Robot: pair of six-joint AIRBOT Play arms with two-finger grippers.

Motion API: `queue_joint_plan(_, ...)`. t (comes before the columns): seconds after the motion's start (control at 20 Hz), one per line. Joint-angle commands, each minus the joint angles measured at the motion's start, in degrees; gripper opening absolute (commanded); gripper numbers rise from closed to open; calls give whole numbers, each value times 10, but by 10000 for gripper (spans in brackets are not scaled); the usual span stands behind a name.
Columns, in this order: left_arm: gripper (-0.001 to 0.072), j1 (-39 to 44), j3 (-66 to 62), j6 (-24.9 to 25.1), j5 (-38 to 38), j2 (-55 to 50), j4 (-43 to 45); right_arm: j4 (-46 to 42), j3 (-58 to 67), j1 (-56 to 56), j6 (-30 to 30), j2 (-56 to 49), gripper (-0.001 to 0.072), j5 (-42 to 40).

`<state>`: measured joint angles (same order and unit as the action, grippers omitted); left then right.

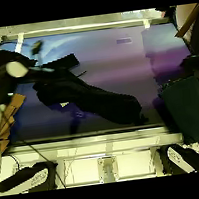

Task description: Fold the clothes and pants, and hang the long-sleeved shirts on hangers.

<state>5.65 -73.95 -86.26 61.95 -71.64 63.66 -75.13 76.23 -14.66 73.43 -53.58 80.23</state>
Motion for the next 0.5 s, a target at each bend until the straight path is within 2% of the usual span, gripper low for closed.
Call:
queue_joint_plan(0.0, 700, -149, 55, -35, 44, 43, 63, 193, -105, 1, -35, -16, 270, -57)
queue_joint_plan(0.15, 700, -207, 149, -84, -18, 56, 29, 208, -165, 32, -36, -33, 269, -84)
queue_joint_plan(0.25, 700, -216, 218, -107, -108, 56, -41, 207, -177, 69, -36, -46, 269, -88)
queue_joint_plan(0.35, 700, -213, 276, -107, -195, 56, -114, 204, -177, 110, -36, -49, 269, -114)
queue_joint_plan(0.45, 700, -212, 317, -106, -249, 53, -136, 201, -177, 137, -36, -49, 269, -148)
